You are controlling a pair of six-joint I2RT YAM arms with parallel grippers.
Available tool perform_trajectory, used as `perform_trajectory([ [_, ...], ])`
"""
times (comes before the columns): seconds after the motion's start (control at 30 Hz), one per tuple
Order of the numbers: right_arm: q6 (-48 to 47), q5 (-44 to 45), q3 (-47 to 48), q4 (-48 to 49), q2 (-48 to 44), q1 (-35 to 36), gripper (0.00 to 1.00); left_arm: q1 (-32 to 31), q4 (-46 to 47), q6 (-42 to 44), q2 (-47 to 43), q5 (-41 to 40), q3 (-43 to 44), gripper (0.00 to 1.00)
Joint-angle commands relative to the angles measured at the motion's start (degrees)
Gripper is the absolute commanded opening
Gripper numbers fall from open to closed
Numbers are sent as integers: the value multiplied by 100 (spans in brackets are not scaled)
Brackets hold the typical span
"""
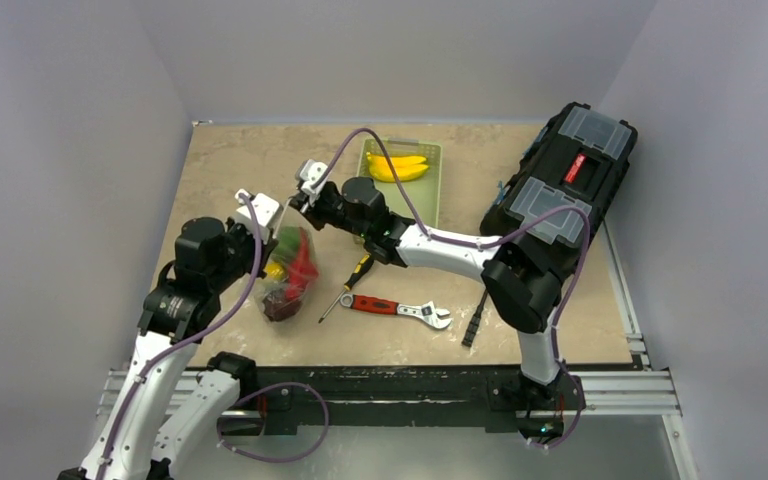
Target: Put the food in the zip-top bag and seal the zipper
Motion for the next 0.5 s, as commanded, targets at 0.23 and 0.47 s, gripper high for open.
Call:
perform_trajectory([
  [0.23,396,1457,829,459,594,-864,0,-64,-1053,-42,-587,55,115,1],
  [0.47,423,1528,1363,444,982,-1105,0,-64,-1503,-57,-811,-107,213,1],
])
